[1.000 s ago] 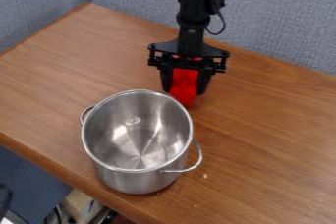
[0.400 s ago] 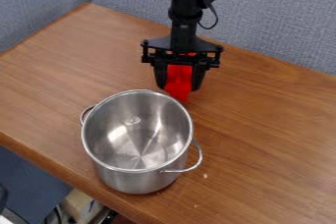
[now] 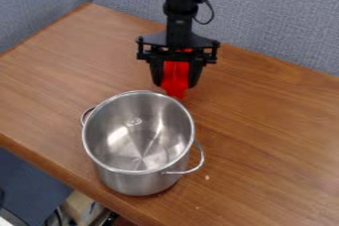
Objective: Put the red object in the metal pot
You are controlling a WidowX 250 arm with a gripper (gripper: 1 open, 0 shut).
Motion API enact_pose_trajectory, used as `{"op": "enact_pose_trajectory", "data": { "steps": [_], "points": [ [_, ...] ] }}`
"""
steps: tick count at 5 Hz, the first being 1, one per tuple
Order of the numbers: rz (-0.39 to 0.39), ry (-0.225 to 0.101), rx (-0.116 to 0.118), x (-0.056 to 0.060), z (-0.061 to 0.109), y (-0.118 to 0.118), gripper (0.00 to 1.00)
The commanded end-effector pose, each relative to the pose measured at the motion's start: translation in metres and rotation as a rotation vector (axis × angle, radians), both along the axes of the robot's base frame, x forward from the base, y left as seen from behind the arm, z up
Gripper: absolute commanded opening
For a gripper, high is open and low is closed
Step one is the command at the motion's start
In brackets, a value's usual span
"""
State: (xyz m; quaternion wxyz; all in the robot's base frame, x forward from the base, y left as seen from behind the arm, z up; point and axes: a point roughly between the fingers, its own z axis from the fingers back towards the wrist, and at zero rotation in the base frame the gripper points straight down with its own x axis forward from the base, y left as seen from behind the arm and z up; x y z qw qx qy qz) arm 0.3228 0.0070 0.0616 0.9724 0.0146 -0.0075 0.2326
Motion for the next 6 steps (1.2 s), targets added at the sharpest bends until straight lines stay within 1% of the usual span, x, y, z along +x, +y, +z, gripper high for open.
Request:
{"op": "enact_pose_trajectory", "data": {
  "steps": [1, 2, 4, 5, 6],
  "points": [
    [0.024, -0.082, -0.002, 0.001, 0.028, 0.008, 0.0],
    [0.032, -0.085, -0.003, -0.001, 0.029, 0.01, 0.0],
    [0.045, -0.092, -0.005, -0.007, 0.032, 0.014, 0.0],
    [0.052, -0.096, -0.005, -0.014, 0.035, 0.016, 0.0],
    [0.046, -0.119, -0.033, -0.027, 0.053, 0.015, 0.0]
  ]
}}
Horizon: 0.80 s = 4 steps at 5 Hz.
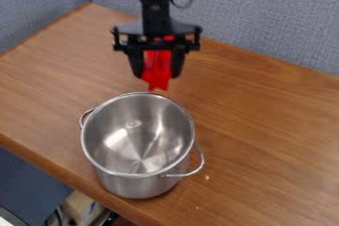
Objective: Put the red object in the metal pot
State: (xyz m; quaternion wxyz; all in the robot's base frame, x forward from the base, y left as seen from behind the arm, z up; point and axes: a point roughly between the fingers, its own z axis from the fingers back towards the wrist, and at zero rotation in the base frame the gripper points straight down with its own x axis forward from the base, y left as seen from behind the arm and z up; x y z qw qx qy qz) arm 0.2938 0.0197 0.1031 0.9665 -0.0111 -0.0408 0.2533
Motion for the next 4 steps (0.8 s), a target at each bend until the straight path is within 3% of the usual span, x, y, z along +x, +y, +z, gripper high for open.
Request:
{"op": "enact_pose_trajectory", "data": {
  "steps": [1, 3, 4],
  "points": [
    [-0.013, -0.068, -0.045, -0.014, 0.032, 0.002, 0.0],
    [-0.09, -0.11, -0.087, -0.057, 0.039, -0.007, 0.0],
    [-0.131, -0.094, -0.108, -0.084, 0.032, -0.016, 0.0]
  ]
}}
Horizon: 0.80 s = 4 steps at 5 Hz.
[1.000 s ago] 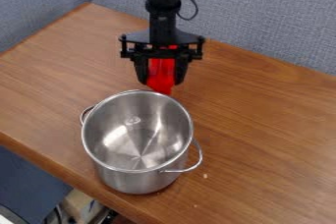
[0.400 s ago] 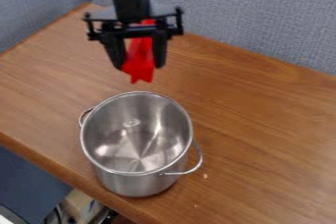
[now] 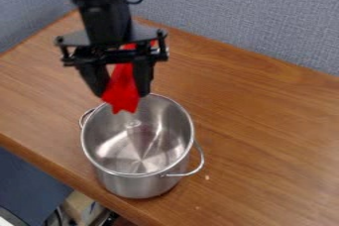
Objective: Put the red object in the metal pot
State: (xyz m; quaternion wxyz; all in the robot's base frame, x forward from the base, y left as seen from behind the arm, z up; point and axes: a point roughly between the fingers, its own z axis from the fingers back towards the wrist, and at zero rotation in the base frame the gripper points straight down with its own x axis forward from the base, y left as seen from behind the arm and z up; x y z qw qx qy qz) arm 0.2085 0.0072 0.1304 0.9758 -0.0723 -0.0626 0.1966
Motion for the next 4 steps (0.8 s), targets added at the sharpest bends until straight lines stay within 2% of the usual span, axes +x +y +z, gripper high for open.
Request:
{"op": "enact_pose_trajectory", "data": {
  "steps": [1, 2, 3, 4],
  "points": [
    [-0.045, -0.019, -0.005, -0.014, -0.007, -0.01, 0.0],
    [-0.054, -0.033, 0.008, -0.015, -0.016, -0.012, 1.0],
    [-0.049, -0.054, 0.013, -0.009, -0.026, -0.014, 1.0],
    [-0.034, -0.055, 0.034, -0.006, -0.038, -0.021, 1.0]
  ]
}}
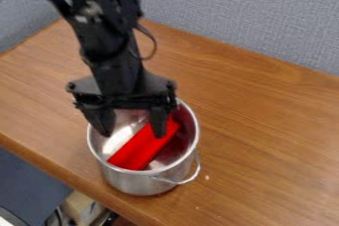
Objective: Put the red object in the metal pot
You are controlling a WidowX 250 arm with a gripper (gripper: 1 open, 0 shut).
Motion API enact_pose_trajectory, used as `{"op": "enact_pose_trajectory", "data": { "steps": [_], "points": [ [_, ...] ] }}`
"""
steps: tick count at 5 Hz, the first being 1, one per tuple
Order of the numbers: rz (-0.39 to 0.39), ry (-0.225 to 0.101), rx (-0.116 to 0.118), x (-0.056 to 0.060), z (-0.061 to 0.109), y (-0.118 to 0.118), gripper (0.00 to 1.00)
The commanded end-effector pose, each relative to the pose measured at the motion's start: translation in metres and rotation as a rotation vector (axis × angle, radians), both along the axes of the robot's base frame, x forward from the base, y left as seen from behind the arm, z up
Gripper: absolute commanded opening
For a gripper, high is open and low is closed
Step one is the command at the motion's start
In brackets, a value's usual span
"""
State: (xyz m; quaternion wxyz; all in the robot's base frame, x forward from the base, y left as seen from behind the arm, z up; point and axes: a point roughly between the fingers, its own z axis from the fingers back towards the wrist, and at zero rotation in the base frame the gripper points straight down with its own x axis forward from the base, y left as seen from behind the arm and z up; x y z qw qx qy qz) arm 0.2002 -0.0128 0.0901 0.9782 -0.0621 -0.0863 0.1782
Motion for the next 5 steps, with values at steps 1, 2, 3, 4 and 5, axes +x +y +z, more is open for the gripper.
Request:
{"op": "enact_pose_trajectory", "data": {
  "steps": [1, 2, 3, 4, 5],
  "points": [
    [-0.009, -0.01, 0.016, 0.001, -0.006, -0.007, 1.0],
    [-0.006, 0.001, 0.025, 0.001, -0.016, -0.008, 1.0],
    [-0.005, 0.006, 0.029, 0.001, -0.024, -0.009, 1.0],
    [0.002, 0.009, 0.024, 0.006, -0.031, -0.005, 1.0],
    [0.006, 0.019, 0.027, 0.011, -0.036, -0.003, 1.0]
  ]
}}
